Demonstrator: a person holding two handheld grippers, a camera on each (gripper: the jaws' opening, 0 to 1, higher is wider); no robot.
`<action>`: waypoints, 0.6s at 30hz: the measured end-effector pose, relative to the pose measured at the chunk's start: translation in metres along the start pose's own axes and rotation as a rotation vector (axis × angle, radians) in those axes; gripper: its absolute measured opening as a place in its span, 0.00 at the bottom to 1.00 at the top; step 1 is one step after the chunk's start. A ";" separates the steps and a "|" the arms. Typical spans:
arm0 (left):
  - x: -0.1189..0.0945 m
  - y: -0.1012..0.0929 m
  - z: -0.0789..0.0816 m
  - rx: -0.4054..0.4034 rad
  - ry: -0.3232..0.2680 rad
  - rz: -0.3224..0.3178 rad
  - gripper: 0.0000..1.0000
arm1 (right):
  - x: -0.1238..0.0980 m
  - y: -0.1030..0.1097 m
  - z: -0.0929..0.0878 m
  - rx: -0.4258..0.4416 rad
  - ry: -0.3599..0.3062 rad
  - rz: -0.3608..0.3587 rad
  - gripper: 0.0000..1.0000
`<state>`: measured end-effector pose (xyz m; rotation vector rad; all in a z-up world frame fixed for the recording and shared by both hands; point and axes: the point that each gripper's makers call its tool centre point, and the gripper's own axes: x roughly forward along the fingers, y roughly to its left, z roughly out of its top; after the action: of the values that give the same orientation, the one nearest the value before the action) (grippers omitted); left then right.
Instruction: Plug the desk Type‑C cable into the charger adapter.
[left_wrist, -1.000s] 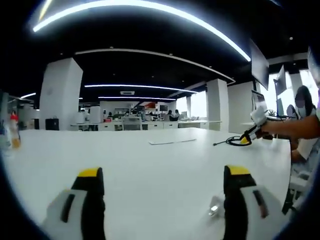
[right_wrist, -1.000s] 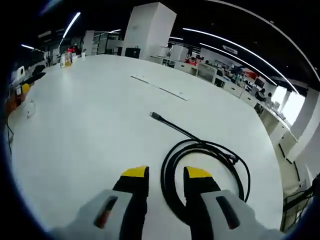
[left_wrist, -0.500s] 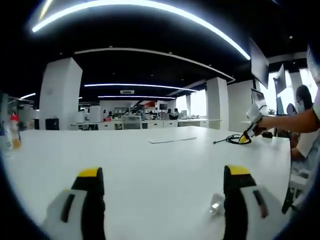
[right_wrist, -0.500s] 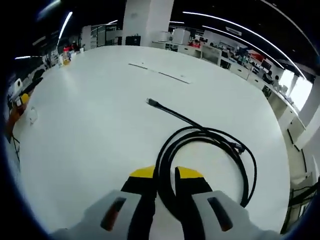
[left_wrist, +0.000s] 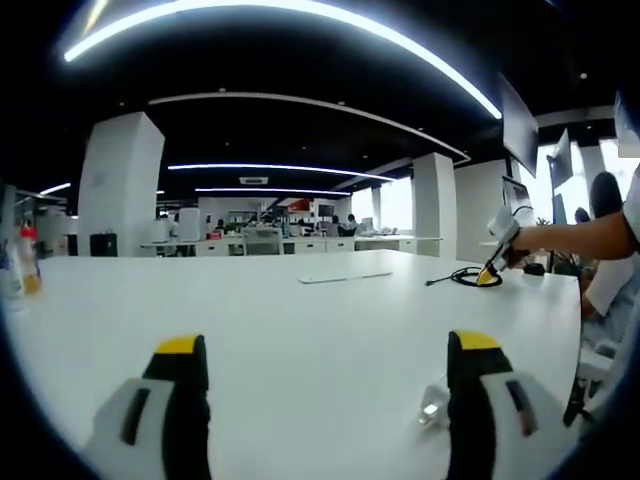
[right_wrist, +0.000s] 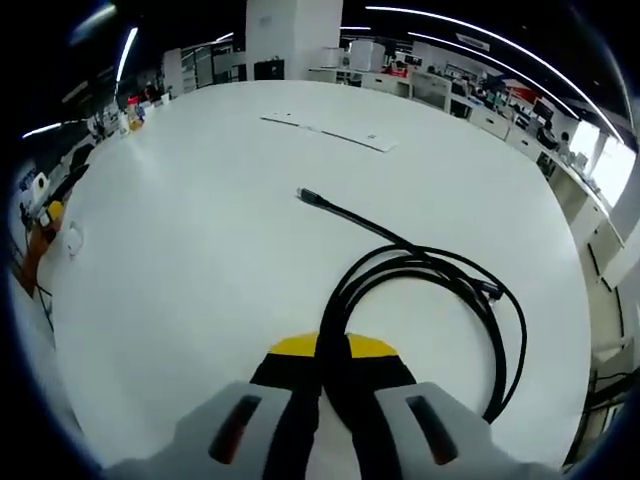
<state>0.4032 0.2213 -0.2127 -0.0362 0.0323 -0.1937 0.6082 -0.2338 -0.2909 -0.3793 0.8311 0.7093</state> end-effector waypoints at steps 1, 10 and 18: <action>0.000 0.000 0.000 -0.002 0.000 0.001 1.00 | 0.000 0.000 0.000 -0.003 0.002 -0.013 0.05; -0.001 0.002 -0.001 -0.003 0.002 0.004 1.00 | 0.000 -0.001 0.000 -0.044 0.024 -0.001 0.03; -0.001 0.003 -0.001 0.004 0.001 0.004 1.00 | -0.001 -0.002 -0.002 -0.050 0.032 0.007 0.03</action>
<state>0.4028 0.2239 -0.2134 -0.0323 0.0330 -0.1898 0.6083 -0.2371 -0.2908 -0.4332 0.8462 0.7335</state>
